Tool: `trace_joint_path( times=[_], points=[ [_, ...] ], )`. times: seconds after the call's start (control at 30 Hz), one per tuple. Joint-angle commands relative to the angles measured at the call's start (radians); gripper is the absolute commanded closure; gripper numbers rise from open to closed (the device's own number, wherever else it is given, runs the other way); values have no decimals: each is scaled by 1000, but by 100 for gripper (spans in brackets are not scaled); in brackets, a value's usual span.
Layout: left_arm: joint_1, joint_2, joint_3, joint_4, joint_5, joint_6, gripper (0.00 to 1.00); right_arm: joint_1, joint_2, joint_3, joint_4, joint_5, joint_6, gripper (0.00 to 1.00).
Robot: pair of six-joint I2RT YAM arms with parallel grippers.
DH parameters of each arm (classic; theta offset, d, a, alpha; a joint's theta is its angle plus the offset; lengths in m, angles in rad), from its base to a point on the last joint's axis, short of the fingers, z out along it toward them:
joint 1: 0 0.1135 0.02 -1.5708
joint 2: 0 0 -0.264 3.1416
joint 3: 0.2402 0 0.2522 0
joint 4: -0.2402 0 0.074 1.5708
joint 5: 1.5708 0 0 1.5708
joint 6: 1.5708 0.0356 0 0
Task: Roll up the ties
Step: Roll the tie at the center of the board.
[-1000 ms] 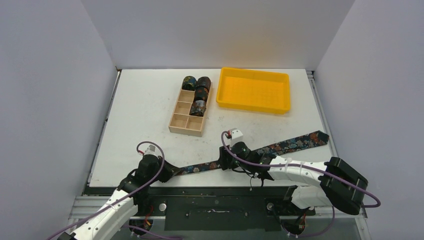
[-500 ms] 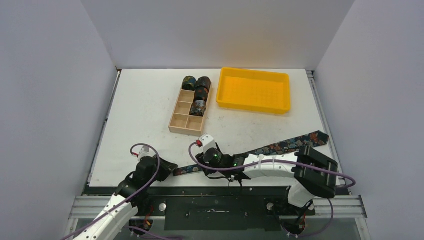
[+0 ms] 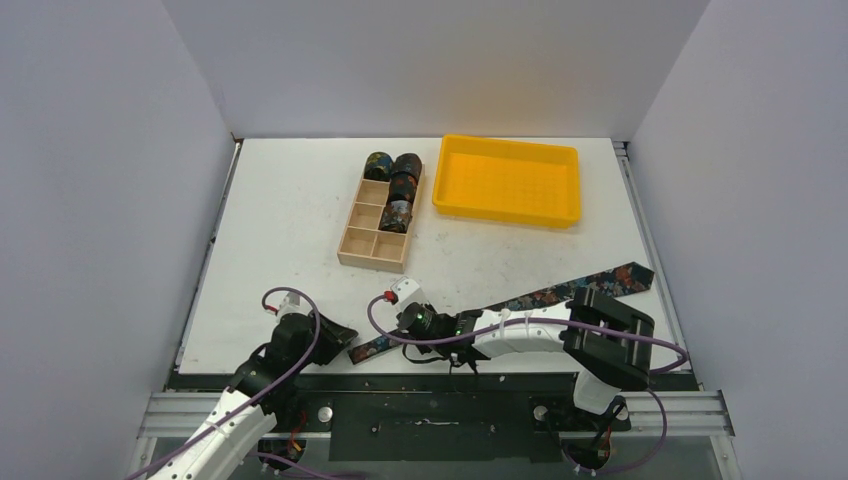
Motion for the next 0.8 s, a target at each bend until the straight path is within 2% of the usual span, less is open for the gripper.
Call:
trace_joint_path(
  times=[0.0,0.07,0.47,0.5,0.6,0.67,0.77],
  points=[
    [-1,-12,8,-17,13,10,68,5,-11,12,5,38,10,90],
    [0,-17,10,-20,12,9,68,5,-25,16,8,42,6,95],
    [-2,-50,96,-87,-1,40,66,1,-76,33,21,94,11,91],
    [-2,-48,93,-83,4,40,65,-7,-81,32,29,84,20,86],
    [-2,-42,85,-82,9,36,62,-56,-66,32,26,25,56,60],
    [-3,-40,94,-85,9,37,60,-76,-78,12,31,10,70,46],
    [-4,-49,110,-85,21,38,60,-87,-141,-20,33,18,71,41]
  ],
)
